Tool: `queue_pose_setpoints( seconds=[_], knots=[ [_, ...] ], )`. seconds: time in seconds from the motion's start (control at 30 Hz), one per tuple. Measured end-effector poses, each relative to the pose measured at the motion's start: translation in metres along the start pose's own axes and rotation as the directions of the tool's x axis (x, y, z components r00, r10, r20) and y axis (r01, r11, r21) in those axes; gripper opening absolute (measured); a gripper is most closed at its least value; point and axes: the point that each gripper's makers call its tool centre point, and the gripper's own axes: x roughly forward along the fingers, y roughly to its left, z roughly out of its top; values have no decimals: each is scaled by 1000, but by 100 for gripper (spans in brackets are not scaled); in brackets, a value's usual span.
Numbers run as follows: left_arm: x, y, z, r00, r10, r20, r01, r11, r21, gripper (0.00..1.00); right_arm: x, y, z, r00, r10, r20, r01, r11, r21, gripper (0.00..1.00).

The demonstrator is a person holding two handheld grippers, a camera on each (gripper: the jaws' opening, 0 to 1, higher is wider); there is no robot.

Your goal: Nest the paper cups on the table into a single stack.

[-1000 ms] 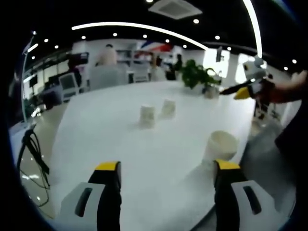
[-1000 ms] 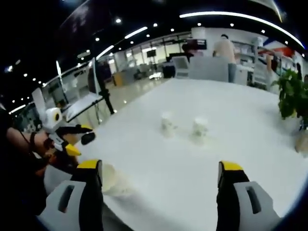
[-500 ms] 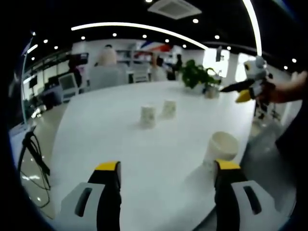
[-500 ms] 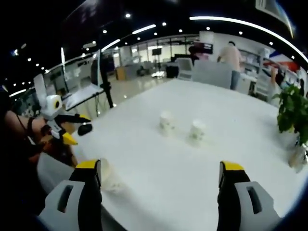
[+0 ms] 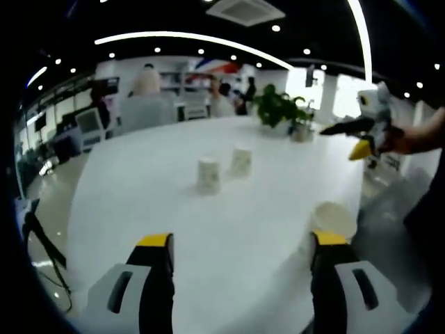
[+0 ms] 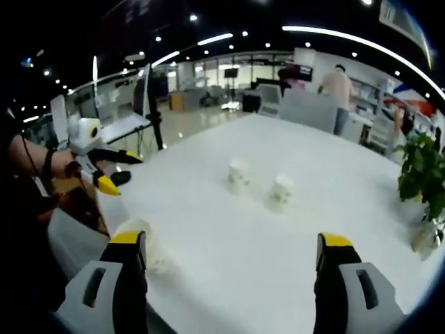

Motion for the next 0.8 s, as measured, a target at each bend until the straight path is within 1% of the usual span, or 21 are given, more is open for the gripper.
queue_pose_setpoints(
  seconds=[0.27,0.33,0.53,0.7,0.8],
  knots=[
    [21,10,11,1000,-18,-8,18,1000,11,79,5,-10,-1,1000,-9,9,8,1000,23,100],
    [27,13,14,1000,-21,-7,22,1000,13,79,6,-11,-2,1000,-6,-2,7,999,35,100],
    [45,19,18,999,-31,-7,31,999,11,79,7,-16,-3,1000,-7,-7,7,1000,19,100],
    [59,18,22,999,-41,-7,41,999,10,79,8,-19,-4,1000,-1,-14,1,1000,-4,100],
    [68,18,23,999,-48,-8,48,999,11,79,9,-21,-4,1000,6,-14,-6,1000,0,100]
  ],
)
